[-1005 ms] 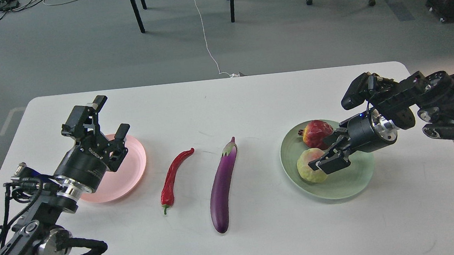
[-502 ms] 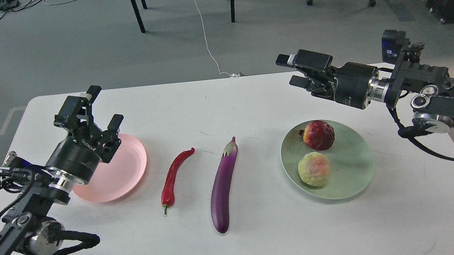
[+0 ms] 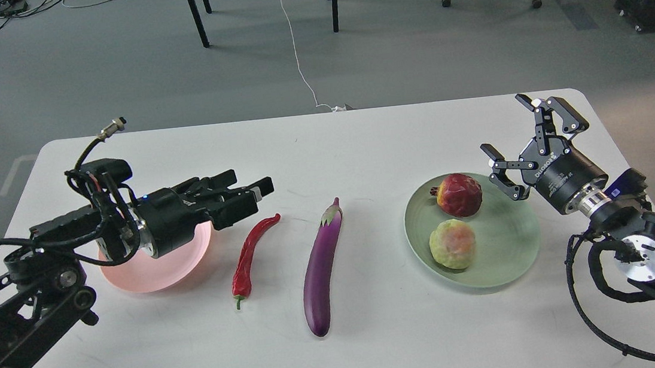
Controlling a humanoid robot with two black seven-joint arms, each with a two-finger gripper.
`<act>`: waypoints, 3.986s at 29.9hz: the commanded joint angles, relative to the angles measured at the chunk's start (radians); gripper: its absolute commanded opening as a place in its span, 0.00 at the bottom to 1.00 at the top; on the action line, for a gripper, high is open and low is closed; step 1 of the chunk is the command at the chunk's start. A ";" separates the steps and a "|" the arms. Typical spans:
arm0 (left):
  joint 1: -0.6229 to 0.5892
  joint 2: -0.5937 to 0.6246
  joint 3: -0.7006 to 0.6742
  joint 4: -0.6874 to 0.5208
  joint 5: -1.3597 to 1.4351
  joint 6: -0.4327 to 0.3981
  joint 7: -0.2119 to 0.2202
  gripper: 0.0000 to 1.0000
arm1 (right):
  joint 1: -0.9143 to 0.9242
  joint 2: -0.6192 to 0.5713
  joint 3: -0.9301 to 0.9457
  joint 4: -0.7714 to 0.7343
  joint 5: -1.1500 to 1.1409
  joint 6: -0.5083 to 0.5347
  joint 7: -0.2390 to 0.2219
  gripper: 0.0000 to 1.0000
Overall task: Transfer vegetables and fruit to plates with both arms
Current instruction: 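Reach the left gripper down to the red chili pepper, then grasp the chili pepper and lay it on the pink plate, then release the pepper and move the left gripper to the purple eggplant, then grasp the eggplant with the left gripper and lift it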
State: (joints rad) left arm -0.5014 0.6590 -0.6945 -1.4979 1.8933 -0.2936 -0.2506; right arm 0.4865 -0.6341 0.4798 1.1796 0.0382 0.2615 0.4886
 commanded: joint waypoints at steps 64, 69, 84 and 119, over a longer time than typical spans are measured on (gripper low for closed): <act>-0.175 0.146 0.297 0.398 0.076 0.057 -0.013 0.21 | -0.011 0.007 -0.007 0.003 -0.014 -0.001 0.000 0.98; -0.174 0.137 0.299 0.459 0.078 0.074 -0.015 0.44 | -0.011 -0.001 -0.009 0.003 -0.015 0.001 0.000 0.98; -0.210 0.156 0.285 0.175 -0.009 0.056 0.023 0.75 | -0.011 -0.004 -0.007 0.005 -0.015 0.001 0.000 0.98; -0.078 -0.243 0.351 0.045 -0.031 -0.065 0.359 0.98 | -0.022 -0.004 -0.006 0.005 -0.015 0.001 0.000 0.98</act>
State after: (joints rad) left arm -0.5826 0.4341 -0.3437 -1.4529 1.8626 -0.3585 0.0995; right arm 0.4654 -0.6381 0.4741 1.1841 0.0230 0.2619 0.4887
